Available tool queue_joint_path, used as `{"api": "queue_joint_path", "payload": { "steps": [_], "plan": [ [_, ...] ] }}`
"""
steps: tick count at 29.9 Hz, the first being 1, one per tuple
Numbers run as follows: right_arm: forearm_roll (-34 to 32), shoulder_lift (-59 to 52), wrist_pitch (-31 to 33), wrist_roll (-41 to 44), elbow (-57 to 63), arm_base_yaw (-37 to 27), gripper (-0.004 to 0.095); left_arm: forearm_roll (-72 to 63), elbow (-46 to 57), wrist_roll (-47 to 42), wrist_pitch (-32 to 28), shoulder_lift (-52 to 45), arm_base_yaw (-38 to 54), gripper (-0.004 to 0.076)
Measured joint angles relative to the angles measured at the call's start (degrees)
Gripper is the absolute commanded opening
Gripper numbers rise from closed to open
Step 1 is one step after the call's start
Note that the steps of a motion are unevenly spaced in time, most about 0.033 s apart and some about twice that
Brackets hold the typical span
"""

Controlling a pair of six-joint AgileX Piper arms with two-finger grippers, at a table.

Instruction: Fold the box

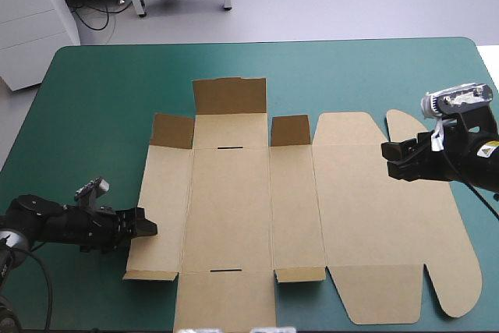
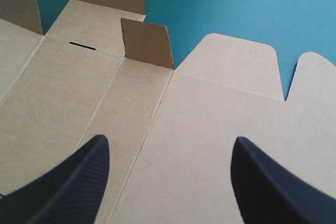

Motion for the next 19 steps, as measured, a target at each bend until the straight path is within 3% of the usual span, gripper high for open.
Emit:
{"api": "queue_joint_path", "payload": {
  "steps": [12, 19],
  "plan": [
    [0.0, 0.0, -0.04, -0.05, 0.0, 0.0, 0.0616, -9.68, 0.1, 7.86, 7.16, 0.64, 0.0, 0.0418],
    [0.0, 0.0, -0.42, -0.05, 0.0, 0.0, 0.0601, -10.63, 0.1, 8.75, 7.15, 0.64, -0.29, 0.0387]
  ]
}}
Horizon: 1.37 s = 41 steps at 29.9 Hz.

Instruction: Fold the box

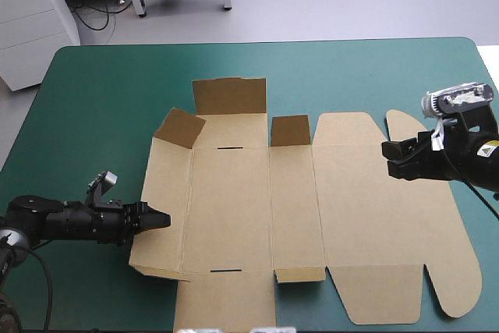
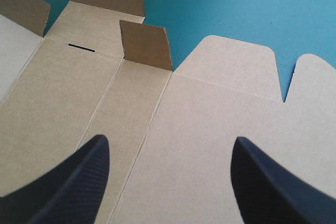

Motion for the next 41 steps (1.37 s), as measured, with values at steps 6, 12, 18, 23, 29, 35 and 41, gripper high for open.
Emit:
{"api": "queue_joint_path", "payload": {
  "steps": [6, 12, 18, 23, 29, 35, 41],
  "plan": [
    [0.0, 0.0, -0.49, -0.02, 0.0, 0.0, 0.059, -0.06, 0.0, 0.0, -2.02, 0.0, -3.92, 0.0385],
    [0.0, 0.0, -0.49, -0.07, 0.0, 0.0, 0.0575, -0.05, 0.0, -0.24, -3.07, 0.0, -4.96, 0.0186],
    [0.0, 0.0, -0.49, -0.13, 0.0, 0.0, 0.0572, 0.52, 0.0, -0.01, -3.25, 0.0, -4.97, -0.0032],
    [0.0, 0.0, -0.55, -0.19, 0.0, 0.0, 0.0572, 0.54, 0.0, 0.51, -3.58, 0.0, -5.01, -0.0032],
    [0.0, 0.0, -0.79, -0.15, 0.0, 0.0, 0.0572, 0.64, -0.2, 2.2, -3.91, 0.0, -5.01, -0.0032],
    [0.0, 0.0, -0.89, -0.15, 0.0, 0.0, 0.0572, 6.92, -6.82, 3.44, -3.05, 0.38, -5.01, -0.0032],
    [0.0, 0.0, -1.35, -0.15, 0.0, 0.0, 0.0572, 13.8, -16.68, 4.26, -2.69, 0.73, -7.39, -0.0032]
  ]
}}
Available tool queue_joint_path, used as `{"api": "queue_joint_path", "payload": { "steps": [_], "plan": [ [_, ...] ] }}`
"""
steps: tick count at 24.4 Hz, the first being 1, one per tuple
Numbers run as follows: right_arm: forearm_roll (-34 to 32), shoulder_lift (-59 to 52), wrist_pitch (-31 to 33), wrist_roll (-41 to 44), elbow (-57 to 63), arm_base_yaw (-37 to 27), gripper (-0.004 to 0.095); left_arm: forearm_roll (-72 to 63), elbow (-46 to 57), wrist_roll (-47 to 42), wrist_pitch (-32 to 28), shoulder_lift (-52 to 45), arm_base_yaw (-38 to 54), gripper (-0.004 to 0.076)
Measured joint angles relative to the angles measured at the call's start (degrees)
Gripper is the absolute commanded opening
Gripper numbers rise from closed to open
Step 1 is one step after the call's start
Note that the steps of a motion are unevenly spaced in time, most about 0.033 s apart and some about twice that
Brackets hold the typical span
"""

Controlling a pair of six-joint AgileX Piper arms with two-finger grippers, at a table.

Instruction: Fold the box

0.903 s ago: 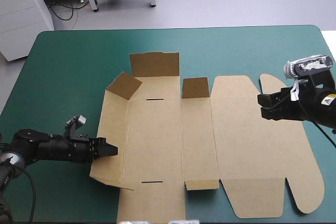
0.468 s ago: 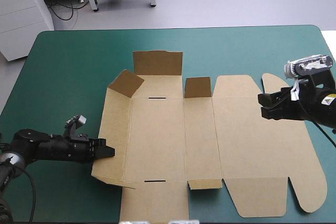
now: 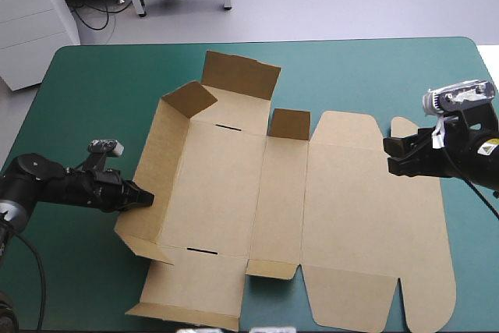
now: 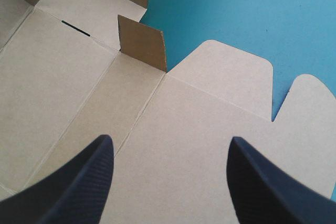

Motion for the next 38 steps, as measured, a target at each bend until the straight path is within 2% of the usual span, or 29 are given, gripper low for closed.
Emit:
{"api": "queue_joint_path", "payload": {
  "steps": [4, 11, 18, 20, 24, 28, 32, 38],
  "plan": [
    [0.0, 0.0, -0.05, 0.0, 0.0, 0.0, 0.0572, 5.84, -6.48, 0.0, -0.48, 2.46, -5.32, -0.0032],
    [0.0, 0.0, 0.0, 0.0, 0.0, 0.0, 0.0572, 17.5, -22.44, -0.85, -0.65, 12.51, -15.84, -0.0032],
    [0.0, 0.0, 0.0, 0.0, 0.0, 0.0, 0.0572, 34.81, -45.81, 2.23, 0.19, 25.55, -25.56, -0.0032],
    [0.0, 0.07, -0.19, 0.0, 0.0, 0.0, 0.0572, 39.42, -50.27, 3.77, -2.16, 27.77, -27.45, -0.0032],
    [0.0, 1.27, -0.46, -0.05, 0.0, 0.0, 0.0572, 43.98, -53.06, 7.15, -15.97, 28.82, -31.44, -0.0032],
    [-0.06, 1.87, -0.63, 1.26, 0.01, 0.0, 0.0572, 46.22, -53.06, 13.73, -24.36, 28.82, -35.95, -0.0032],
    [-2.54, 1.87, -1.2, 3.39, 0.01, 0.0, 0.0572, 48.34, -53.06, 14.67, -27.54, 28.82, -39.2, -0.0032],
    [-13.9, 1.87, -1.21, 9.54, 0.01, 0.0, 0.0572, 51.39, -51.25, 15.68, -30.54, 28.75, -44.02, -0.0032]
  ]
}}
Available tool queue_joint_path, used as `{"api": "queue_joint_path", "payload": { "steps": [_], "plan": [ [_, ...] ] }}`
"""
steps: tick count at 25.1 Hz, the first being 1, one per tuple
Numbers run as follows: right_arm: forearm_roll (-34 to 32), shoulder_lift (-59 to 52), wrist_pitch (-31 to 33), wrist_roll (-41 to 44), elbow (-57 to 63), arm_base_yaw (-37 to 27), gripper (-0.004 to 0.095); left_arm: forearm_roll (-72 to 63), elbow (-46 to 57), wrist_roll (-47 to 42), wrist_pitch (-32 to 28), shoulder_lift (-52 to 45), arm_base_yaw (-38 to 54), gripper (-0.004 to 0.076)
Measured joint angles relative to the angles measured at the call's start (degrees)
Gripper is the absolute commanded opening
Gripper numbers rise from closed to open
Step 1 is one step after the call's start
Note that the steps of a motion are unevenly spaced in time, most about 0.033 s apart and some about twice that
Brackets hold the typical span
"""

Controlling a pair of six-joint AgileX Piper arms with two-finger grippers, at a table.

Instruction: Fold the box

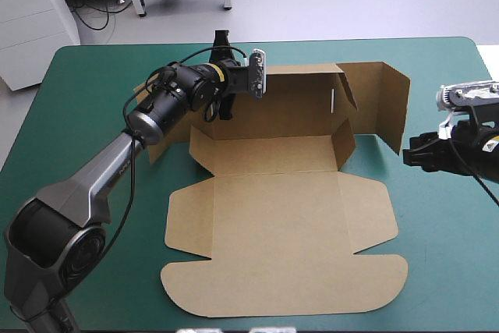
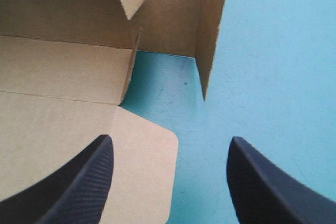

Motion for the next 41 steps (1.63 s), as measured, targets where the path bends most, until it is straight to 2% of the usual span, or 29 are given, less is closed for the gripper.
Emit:
{"api": "queue_joint_path", "payload": {
  "steps": [3, 6, 11, 15, 18, 20, 25, 32, 41],
  "plan": [
    [-2.43, 0.0, 0.25, 1.36, 0.0, 0.0, 0.0572, 3.74, 3.38, -1.46, -3.37, -1.08, -1.61, -0.0032],
    [-2.83, 0.0, 0.39, 1.95, 0.0, 0.0, 0.0572, 8.24, 8.04, -6.18, -7.32, -3.52, -3.45, -0.0032],
    [-4.42, 0.0, 0.39, 2.96, 0.0, 0.0, 0.0572, 18.11, 15.73, -15.72, -10.64, -7.96, -6.75, -0.0032],
    [-6.43, 0.31, 0.85, 3.6, -0.97, -0.86, 0.0572, 28.33, 21.19, -26.16, -11.66, -11.5, -9.53, -0.0032],
    [-6.84, 2.79, 1.76, 3.65, -6.63, -3.86, 0.0572, 39.55, 26.26, -38.79, -11.27, -14.29, -12.69, -0.0032],
    [-6.96, 5.69, 2.68, 3.43, -10.69, -4.74, 0.0572, 43.6, 27.58, -42.82, -10.42, -14.82, -14.0, -0.0032],
    [-3.31, 17.65, 3.15, 3.25, -22.44, -5.12, 0.0572, 45.8, 27.95, -44.93, -7.93, -14.92, -15.36, -0.0032],
    [3.1, 33.24, 3.5, 1.59, -36.54, -5.12, 0.0572, 46.03, 28.03, -45.71, -8.26, -14.92, -15.36, -0.0032],
    [5.36, 46.11, 4.31, 0.41, -44.62, -5.12, 0.0572, 46.2, 28.05, -46.57, -8.61, -14.92, -15.36, -0.0032]
  ]
}}
